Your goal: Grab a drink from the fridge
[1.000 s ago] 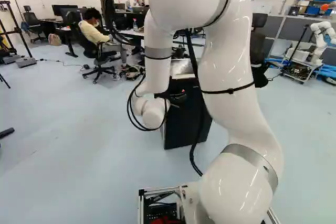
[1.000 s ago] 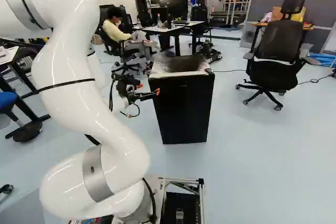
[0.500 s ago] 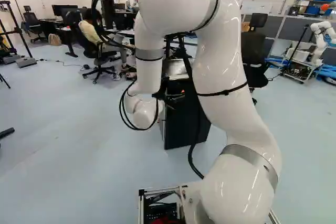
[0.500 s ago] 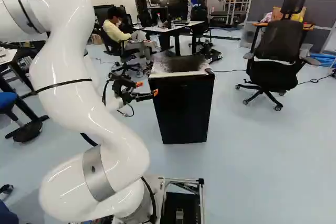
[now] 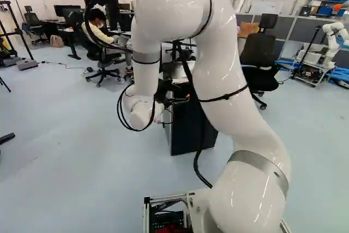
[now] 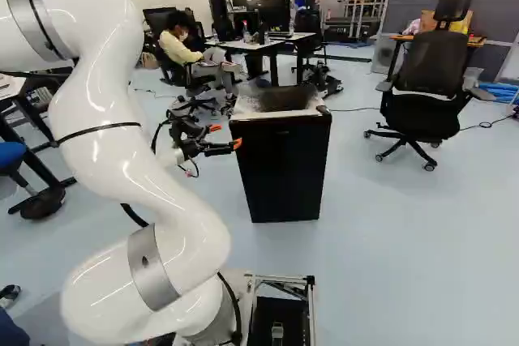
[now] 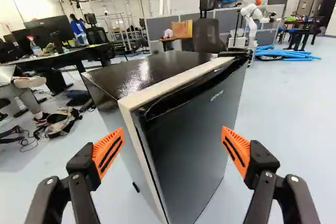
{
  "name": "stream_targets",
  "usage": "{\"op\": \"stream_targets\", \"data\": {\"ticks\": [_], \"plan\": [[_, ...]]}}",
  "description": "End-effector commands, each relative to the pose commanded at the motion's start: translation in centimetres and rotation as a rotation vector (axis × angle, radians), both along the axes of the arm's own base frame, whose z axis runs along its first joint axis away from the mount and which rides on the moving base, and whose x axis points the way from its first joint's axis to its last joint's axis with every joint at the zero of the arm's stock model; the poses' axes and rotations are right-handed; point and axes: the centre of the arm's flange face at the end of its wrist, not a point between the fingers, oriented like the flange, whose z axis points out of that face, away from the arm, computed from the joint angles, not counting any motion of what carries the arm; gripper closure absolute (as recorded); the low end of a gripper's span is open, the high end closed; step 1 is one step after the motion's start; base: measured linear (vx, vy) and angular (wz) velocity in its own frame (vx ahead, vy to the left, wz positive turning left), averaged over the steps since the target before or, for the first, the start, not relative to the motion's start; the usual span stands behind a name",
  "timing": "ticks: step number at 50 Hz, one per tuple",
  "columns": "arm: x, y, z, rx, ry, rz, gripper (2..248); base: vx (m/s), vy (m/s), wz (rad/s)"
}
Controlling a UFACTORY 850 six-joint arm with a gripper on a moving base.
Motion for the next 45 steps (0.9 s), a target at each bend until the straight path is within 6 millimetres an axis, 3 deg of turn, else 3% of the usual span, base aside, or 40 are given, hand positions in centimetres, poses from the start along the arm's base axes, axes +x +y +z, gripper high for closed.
{"op": "stream_targets", "data": {"ticks": [21, 45], "plan": [[3.6, 1.6, -0.2, 0.033, -0.042, -0.024, 3, 0.0, 0.0, 0.0], [4.7, 0.7, -0.3, 0.045, -0.039, -0.052, 3, 0.0, 0.0, 0.0]]}}
